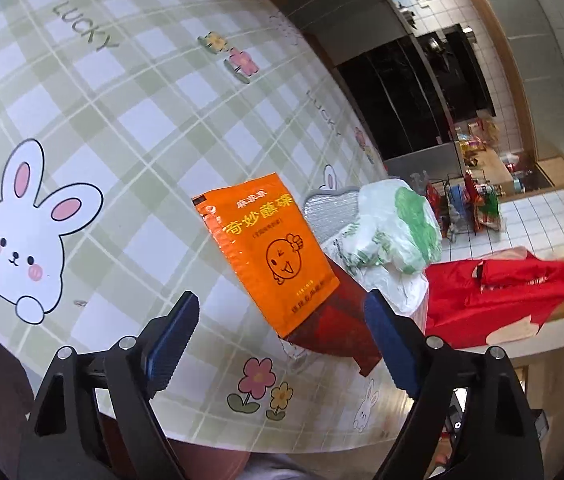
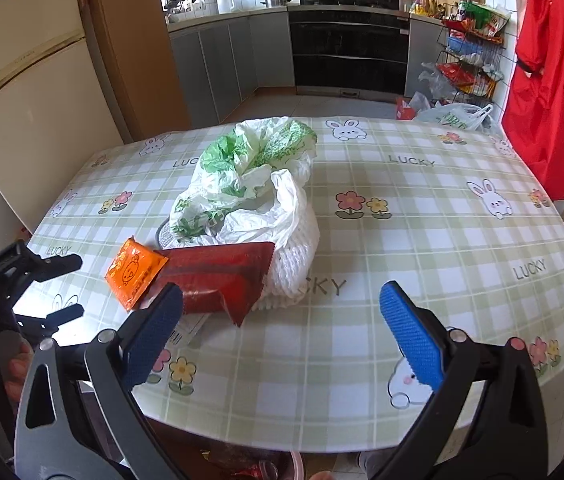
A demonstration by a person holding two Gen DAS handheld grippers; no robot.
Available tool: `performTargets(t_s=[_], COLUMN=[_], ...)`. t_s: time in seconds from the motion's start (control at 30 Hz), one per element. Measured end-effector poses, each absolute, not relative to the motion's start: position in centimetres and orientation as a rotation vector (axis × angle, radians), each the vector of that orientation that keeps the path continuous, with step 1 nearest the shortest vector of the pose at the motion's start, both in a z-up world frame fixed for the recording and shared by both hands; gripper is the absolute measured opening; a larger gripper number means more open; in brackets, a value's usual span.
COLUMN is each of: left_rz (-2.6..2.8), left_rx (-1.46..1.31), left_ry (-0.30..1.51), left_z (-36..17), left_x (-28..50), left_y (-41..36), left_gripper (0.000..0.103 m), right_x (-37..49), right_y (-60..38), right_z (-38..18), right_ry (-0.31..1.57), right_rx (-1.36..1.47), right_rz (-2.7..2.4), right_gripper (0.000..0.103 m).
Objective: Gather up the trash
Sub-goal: 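Reach the left gripper to the orange sauce packet and grasp it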
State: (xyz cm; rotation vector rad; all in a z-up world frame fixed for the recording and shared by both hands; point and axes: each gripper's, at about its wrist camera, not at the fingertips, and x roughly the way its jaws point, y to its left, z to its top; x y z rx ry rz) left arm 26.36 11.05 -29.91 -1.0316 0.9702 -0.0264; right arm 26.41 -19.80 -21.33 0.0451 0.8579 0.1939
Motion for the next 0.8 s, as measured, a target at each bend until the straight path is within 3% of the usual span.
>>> performTargets(t_s=[0.13, 0.63, 0.7, 0.77, 0.8], left_rz=[-0.049, -0.075, -0.069, -0.047, -0.039], left_rx=[-1.108, -1.126, -1.126, -1.117, -1.112], left_ry=[0.978, 0.901, 0.911, 0.931, 0.936], left_z=[-32.1, -33.3, -33.5, -34.1, -34.2], left_x=[28.0, 30.6, 30.8, 30.9, 30.9], left_y=[11.2, 10.9, 11.0, 11.0, 11.1], left_gripper=[0.076, 0.074, 0.059, 0.033, 0.025], right_x=[28.5, 30.9, 31.0, 30.9, 30.9], right_y=[-19.4, -18.3, -18.3, -18.3, -18.3], right_z=[-22.7, -25.1, -25.1, -24.8, -24.7], right_ry=[0.888, 0.945, 0.948, 0.935, 0.924], right_rx=[0.052, 0.024, 0.014, 0.0, -0.003], right_rz=[0.209, 0.222, 0.224, 0.216, 0.217], right_gripper=[0.097, 0.097, 0.097, 0.097, 0.097])
